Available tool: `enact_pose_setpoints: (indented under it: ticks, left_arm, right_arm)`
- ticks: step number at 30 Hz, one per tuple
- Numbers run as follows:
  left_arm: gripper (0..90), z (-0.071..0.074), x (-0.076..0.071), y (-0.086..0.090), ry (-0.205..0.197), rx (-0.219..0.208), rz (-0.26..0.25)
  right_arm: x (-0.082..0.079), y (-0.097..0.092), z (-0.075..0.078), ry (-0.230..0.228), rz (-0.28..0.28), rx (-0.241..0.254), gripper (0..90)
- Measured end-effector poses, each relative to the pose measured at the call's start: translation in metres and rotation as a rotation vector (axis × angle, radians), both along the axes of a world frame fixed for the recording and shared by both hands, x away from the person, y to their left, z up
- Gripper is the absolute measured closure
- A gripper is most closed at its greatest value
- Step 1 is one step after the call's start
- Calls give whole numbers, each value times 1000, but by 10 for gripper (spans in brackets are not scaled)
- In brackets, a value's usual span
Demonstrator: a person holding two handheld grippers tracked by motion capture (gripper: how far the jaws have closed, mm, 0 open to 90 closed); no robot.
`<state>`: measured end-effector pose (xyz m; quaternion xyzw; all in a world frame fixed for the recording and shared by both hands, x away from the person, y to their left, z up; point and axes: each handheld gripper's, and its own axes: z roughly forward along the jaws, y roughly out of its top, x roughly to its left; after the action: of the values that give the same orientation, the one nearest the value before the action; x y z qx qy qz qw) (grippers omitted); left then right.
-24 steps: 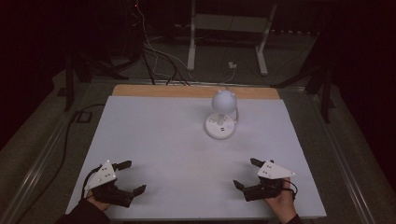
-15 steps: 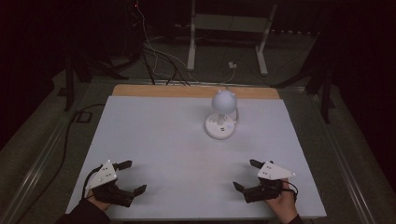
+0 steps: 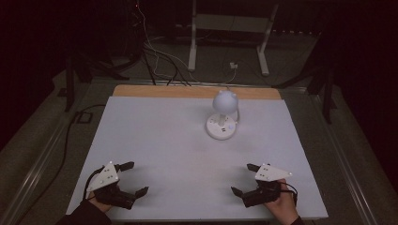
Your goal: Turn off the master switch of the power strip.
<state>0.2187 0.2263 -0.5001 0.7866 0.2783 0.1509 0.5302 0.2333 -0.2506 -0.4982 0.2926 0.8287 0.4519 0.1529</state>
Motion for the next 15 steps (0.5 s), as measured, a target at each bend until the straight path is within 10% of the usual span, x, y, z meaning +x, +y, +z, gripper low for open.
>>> enact_pose_setpoints:
  ticks: [15]
  left_arm:
    - [4, 1, 0, -1, -10, 0, 1]
  right_arm:
    - [-8, 7, 14, -31, 15, 30, 0]
